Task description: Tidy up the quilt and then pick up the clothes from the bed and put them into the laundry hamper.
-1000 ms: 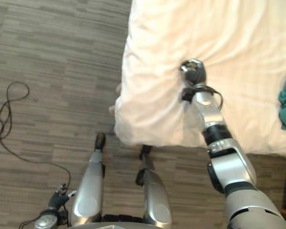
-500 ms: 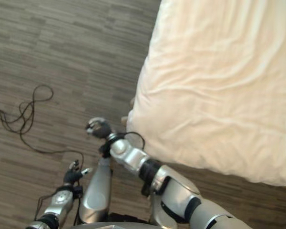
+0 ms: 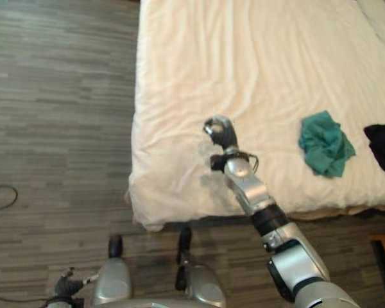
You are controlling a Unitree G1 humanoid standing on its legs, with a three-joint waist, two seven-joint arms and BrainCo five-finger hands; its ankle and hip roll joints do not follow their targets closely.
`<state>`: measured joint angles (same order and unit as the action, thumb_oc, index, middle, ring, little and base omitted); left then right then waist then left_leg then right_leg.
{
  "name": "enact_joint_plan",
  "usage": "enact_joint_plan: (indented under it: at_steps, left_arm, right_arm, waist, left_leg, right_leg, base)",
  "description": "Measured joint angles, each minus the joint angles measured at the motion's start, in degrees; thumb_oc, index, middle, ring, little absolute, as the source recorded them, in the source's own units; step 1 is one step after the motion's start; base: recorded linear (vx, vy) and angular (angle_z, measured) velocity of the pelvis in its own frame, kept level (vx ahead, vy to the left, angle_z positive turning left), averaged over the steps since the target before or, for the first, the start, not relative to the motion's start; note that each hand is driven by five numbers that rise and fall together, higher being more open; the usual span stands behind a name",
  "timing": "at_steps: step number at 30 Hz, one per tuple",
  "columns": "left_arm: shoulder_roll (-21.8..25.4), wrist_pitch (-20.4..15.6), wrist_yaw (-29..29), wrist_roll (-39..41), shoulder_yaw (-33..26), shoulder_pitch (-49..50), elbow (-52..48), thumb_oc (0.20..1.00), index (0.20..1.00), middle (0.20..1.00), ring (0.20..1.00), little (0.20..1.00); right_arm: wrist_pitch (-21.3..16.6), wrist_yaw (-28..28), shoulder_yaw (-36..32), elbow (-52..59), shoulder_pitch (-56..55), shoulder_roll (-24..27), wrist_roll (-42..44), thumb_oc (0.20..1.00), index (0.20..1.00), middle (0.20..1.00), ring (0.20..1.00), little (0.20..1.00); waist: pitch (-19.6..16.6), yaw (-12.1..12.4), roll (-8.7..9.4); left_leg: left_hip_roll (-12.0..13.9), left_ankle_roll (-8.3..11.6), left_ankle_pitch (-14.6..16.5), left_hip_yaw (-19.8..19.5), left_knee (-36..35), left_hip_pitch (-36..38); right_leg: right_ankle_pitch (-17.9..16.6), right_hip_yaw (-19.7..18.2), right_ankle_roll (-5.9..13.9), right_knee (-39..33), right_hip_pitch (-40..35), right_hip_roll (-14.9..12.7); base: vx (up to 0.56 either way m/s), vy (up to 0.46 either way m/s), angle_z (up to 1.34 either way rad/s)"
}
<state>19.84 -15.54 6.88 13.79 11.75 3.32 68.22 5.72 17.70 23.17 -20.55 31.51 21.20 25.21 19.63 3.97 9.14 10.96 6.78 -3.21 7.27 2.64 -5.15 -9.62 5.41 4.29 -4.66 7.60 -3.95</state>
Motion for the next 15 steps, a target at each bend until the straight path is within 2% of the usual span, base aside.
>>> enact_joint_plan:
  at_steps: [1, 3, 5, 6, 7, 8, 9, 12, 15]
  left_arm:
    - [0.3, 0.1, -0.2, 0.1, 1.5, -1.1, -0.8, 1.000, 1.000, 1.000, 1.000, 1.000]
    - [-0.1, 0.0, -1.0, 1.3, 4.2, -3.8, -0.8, 1.000, 1.000, 1.000, 1.000, 1.000]
    - [-0.7, 0.0, -1.3, 2.1, 4.8, -4.4, -0.8, 1.000, 1.000, 1.000, 1.000, 1.000]
    - [-1.1, 0.2, -1.8, 3.4, 5.9, -5.0, -0.8, 1.000, 1.000, 1.000, 1.000, 1.000]
    - [-1.5, 0.3, -2.1, 5.5, 6.9, -6.0, -0.8, 1.000, 1.000, 1.000, 1.000, 1.000]
    - [-1.6, 0.4, -2.2, 6.6, 6.6, -6.7, -0.7, 1.000, 1.000, 1.000, 1.000, 1.000]
    - [-2.3, 0.4, -2.7, 8.7, 5.8, -7.4, -0.7, 1.000, 1.000, 1.000, 1.000, 1.000]
    - [-3.1, 0.2, -2.8, 8.7, 5.0, -8.0, -0.9, 1.000, 1.000, 1.000, 1.000, 1.000]
    - [-4.0, -0.3, -1.9, 8.6, 4.5, -7.3, -1.1, 1.000, 1.000, 1.000, 1.000, 1.000]
  right_arm:
    - [1.4, -0.9, 0.4, -5.0, -0.3, -0.5, 0.1, 0.200, 0.200, 0.200, 0.200, 0.200]
    - [1.4, -1.7, 0.0, -13.4, 0.5, -0.9, 0.0, 0.200, 0.200, 0.200, 0.200, 0.200]
    - [-1.4, -1.8, -0.4, -13.8, 1.7, -0.8, -0.4, 0.200, 0.200, 0.200, 0.200, 0.200]
    - [-3.0, -1.8, -0.5, -15.0, 2.9, -0.4, -0.5, 0.200, 0.200, 0.200, 0.200, 0.200]
    - [-5.4, -1.8, -0.5, -17.0, 5.2, -0.1, -0.5, 0.200, 0.200, 0.200, 0.200, 0.200]
    - [-6.6, -1.6, -0.4, -16.6, 6.6, 0.0, -0.5, 0.200, 0.200, 0.200, 0.200, 0.200]
    - [-10.0, -1.6, -1.5, -16.5, 6.6, 0.0, -0.4, 0.200, 0.200, 0.200, 0.200, 0.200]
    - [-12.5, -1.2, -5.2, -16.3, 4.7, -0.1, 0.1, 0.200, 0.200, 0.200, 0.200, 0.200]
    - [-15.5, -1.2, -9.0, -16.3, 0.0, -0.2, 0.1, 0.200, 0.200, 0.200, 0.200, 0.200]
  waist:
    - [0.1, 0.2, -0.80]
    - [1.1, 0.2, -2.81]
    - [2.2, -0.5, -4.46]
    - [3.3, -1.2, -5.85]
    - [3.4, -1.8, -6.20]
    - [4.8, -2.0, -6.39]
    - [4.9, -2.5, -6.34]
    - [5.4, -2.3, -5.92]
    - [5.3, -2.1, -5.22]
  left_leg:
    - [-0.1, 0.05, 0.1, -0.2, 0.7, -1.2]
    - [-0.7, -0.15, 0.0, -0.4, 1.4, -3.7]
    - [-1.6, -0.76, -0.5, -0.1, 1.5, -5.0]
    - [-2.1, -0.87, -0.6, -0.1, 2.0, -6.1]
    - [-2.5, -0.54, -0.2, -0.4, 2.8, -7.9]
    - [-3.1, -0.96, -0.3, -0.6, 2.4, -8.5]
    - [-4.2, -1.49, -0.6, -2.0, 2.3, -10.5]
    - [-5.4, -1.77, -0.7, -3.6, 2.1, -10.8]
    - [-5.8, -2.32, -0.4, -3.4, 0.5, -9.6]
  right_leg:
    - [-0.1, 0.0, 0.00, 0.0, 0.5, -0.1]
    - [-0.5, 0.0, 0.10, 0.0, 2.5, -0.8]
    - [-1.3, -0.2, 0.07, 0.0, 4.1, -1.7]
    - [-1.6, -0.4, 0.17, 0.0, 5.1, -2.1]
    - [-1.8, -0.5, 0.23, 0.0, 6.4, -2.6]
    - [-1.9, -0.6, 0.25, 0.1, 7.6, -3.0]
    - [-1.9, -0.6, 0.28, 0.0, 9.8, -3.7]
    - [-1.8, -0.6, 0.41, -0.1, 10.2, -4.4]
    - [-1.3, -0.7, 1.02, -0.3, 9.3, -5.1]
  base:
    - [-0.11, 0.044, 0.03]
    - [-0.11, 0.049, 0.03]
    - [-0.24, 0.072, -0.03]
    - [-0.27, 0.089, 0.00]
    - [-0.16, 0.075, -0.11]
    - [-0.17, 0.097, -0.13]
    - [-0.13, 0.071, -0.16]
    - [-0.10, 0.041, 0.04]
    - [-0.04, 0.054, 0.20]
